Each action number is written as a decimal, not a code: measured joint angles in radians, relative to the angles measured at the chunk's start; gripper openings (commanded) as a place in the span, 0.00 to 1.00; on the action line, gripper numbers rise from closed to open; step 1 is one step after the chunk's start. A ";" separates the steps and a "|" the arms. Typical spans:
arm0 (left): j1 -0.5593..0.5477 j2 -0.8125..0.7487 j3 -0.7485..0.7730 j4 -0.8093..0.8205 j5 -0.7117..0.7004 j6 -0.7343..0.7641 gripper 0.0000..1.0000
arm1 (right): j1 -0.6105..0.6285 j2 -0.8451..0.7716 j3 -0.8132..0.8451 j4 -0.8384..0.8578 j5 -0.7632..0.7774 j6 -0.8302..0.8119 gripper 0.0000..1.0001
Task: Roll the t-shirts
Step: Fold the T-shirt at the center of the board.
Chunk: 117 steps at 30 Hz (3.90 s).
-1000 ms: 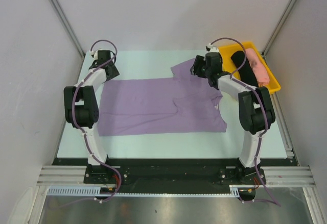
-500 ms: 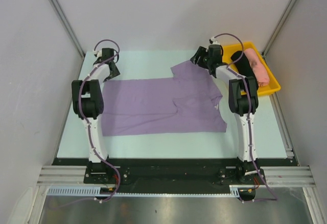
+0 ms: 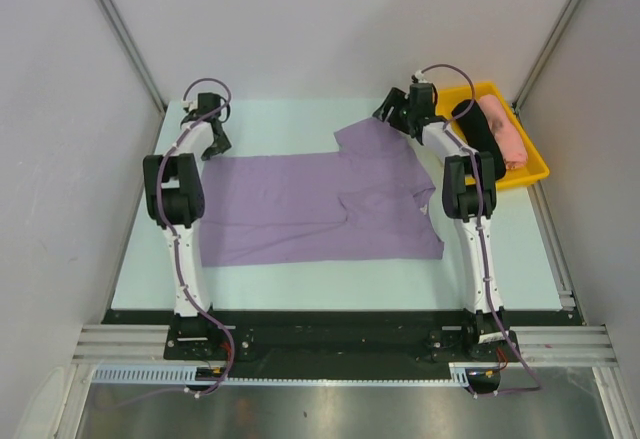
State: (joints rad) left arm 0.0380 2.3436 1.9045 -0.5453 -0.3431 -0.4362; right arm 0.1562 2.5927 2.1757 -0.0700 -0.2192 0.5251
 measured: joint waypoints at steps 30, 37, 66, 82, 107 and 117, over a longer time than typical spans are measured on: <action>0.012 0.009 0.016 -0.021 0.032 0.023 0.41 | 0.071 0.089 0.254 -0.316 0.333 -0.212 0.65; 0.012 0.009 0.016 -0.019 0.034 0.027 0.40 | 0.082 0.102 0.271 -0.367 0.354 -0.231 0.51; 0.015 0.005 0.002 0.034 0.079 0.044 0.00 | 0.082 0.074 0.215 -0.335 0.361 -0.231 0.00; 0.015 -0.097 -0.074 0.097 0.092 0.065 0.00 | 0.032 -0.267 -0.080 -0.225 0.335 -0.203 0.00; 0.015 -0.600 -0.700 0.141 0.029 0.000 0.00 | 0.116 -1.001 -0.959 -0.222 0.355 -0.097 0.00; 0.020 -0.679 -0.819 0.135 0.004 -0.019 0.00 | 0.139 -1.141 -1.149 -0.280 0.353 -0.068 0.00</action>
State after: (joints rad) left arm 0.0578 1.6642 1.0855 -0.4099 -0.3393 -0.4557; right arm 0.2955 1.4521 1.0264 -0.3500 0.1337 0.4568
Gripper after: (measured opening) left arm 0.004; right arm 0.010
